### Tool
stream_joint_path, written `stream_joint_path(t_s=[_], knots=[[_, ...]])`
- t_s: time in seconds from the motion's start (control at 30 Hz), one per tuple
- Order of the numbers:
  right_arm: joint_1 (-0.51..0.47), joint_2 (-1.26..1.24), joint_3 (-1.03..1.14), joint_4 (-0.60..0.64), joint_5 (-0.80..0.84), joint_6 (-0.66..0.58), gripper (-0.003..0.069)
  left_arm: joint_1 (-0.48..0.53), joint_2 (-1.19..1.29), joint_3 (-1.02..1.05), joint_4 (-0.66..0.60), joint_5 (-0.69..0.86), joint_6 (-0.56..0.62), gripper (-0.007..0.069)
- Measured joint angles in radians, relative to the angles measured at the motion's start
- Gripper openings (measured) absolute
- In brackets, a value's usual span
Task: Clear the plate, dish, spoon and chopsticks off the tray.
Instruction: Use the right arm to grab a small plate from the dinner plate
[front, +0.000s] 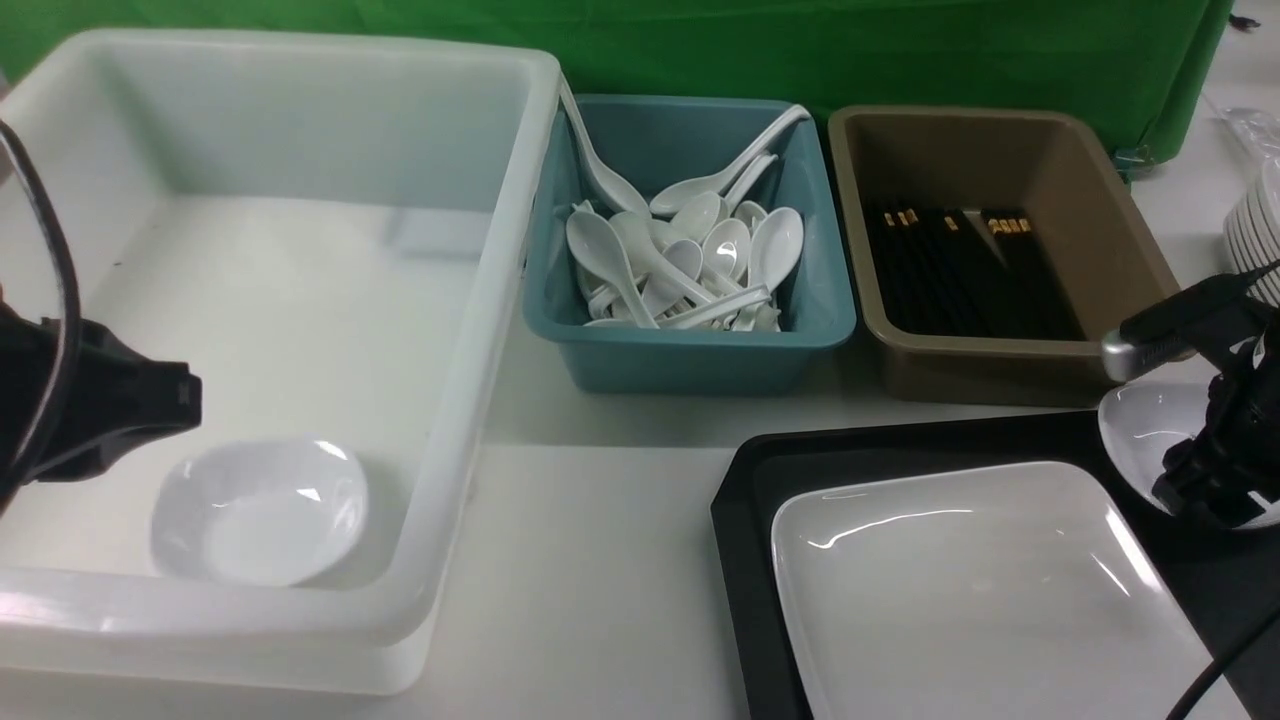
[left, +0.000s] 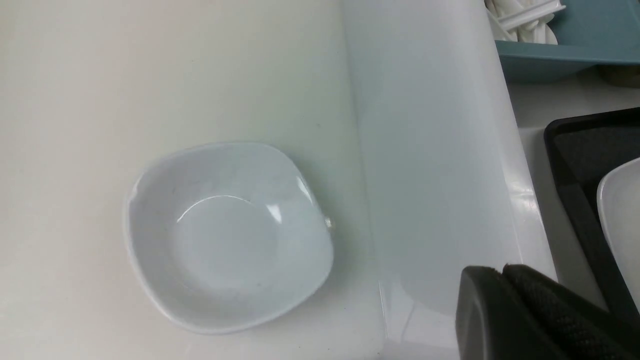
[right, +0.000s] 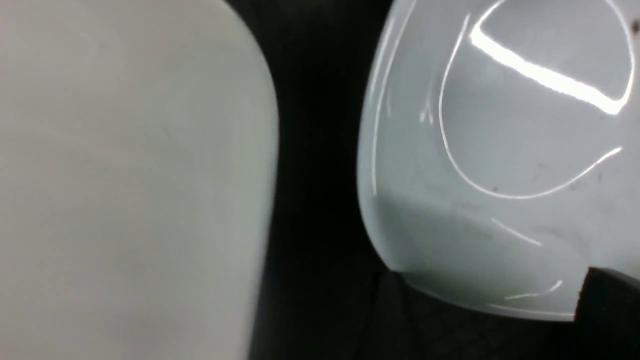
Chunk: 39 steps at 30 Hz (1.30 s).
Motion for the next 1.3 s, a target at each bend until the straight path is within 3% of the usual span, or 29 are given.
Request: stream_joint_path(t_s=[0.5, 0.63, 0.67, 0.7, 0.77, 0.9, 1.0, 1.07, 1.3], knots=[[0.030, 0.076, 0.000, -0.026, -0.060, -0.001, 0.0490, 0.000, 0.000, 0.000, 0.000, 0.001, 0.000, 0.0010], [0.030, 0.090, 0.000, -0.026, -0.072, 0.008, 0.0383, 0.000, 0.000, 0.000, 0.000, 0.001, 0.000, 0.0010], [0.036, 0.090, -0.001, -0.027, -0.078, 0.013, 0.0265, 0.000, 0.000, 0.000, 0.000, 0.001, 0.000, 0.0010], [0.036, 0.090, -0.001, -0.027, -0.078, 0.013, 0.0265, 0.000, 0.000, 0.000, 0.000, 0.001, 0.000, 0.0010], [0.043, 0.081, -0.005, -0.060, -0.071, 0.014, 0.0196, 0.000, 0.000, 0.000, 0.000, 0.000, 0.000, 0.0010], [0.059, 0.057, -0.005, -0.069, -0.061, 0.014, 0.0171, 0.000, 0.000, 0.000, 0.000, 0.000, 0.000, 0.0010], [0.093, 0.005, -0.005, -0.069, -0.049, 0.031, 0.0086, 0.000, 0.000, 0.000, 0.000, -0.001, 0.000, 0.0010], [0.106, -0.021, -0.005, -0.061, -0.035, 0.052, 0.0067, 0.000, 0.000, 0.000, 0.000, -0.002, 0.000, 0.0010], [0.162, -0.172, -0.003, 0.057, 0.050, 0.101, 0.0062, 0.000, 0.000, 0.000, 0.011, -0.002, -0.021, 0.0010]])
